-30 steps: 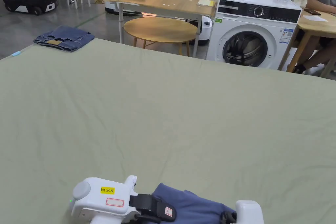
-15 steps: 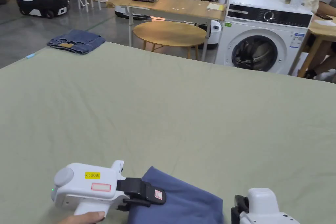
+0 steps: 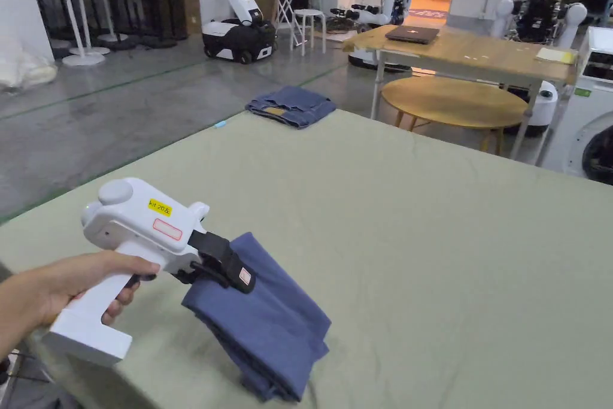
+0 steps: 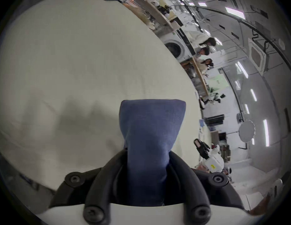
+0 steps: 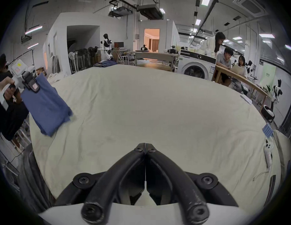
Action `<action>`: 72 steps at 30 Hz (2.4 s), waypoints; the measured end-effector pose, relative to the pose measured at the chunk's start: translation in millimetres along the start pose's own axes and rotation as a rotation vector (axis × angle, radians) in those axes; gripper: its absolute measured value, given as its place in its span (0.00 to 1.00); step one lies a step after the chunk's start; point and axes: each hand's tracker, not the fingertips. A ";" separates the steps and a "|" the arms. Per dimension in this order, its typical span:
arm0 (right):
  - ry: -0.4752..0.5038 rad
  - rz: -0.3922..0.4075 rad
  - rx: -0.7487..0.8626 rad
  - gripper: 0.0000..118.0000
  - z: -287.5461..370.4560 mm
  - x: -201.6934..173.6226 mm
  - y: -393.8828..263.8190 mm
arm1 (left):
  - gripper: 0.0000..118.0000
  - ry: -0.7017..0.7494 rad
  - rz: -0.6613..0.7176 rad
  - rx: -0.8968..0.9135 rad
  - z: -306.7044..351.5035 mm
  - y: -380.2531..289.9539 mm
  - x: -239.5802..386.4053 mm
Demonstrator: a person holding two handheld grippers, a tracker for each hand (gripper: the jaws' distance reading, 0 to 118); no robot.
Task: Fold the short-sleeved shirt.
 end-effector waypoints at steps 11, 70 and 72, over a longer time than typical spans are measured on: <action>-0.024 -0.038 -0.026 0.00 -5.0 2.1 -1.4 | 0.13 0.284 0.056 0.020 85.2 40.4 -50.7; -0.265 -0.216 0.326 0.00 52.8 83.0 37.8 | 0.01 0.376 -0.706 0.830 -210.2 -158.4 248.0; -0.278 -0.223 0.348 0.00 54.5 82.5 38.3 | 0.00 0.400 -0.701 0.860 -209.1 -160.0 251.5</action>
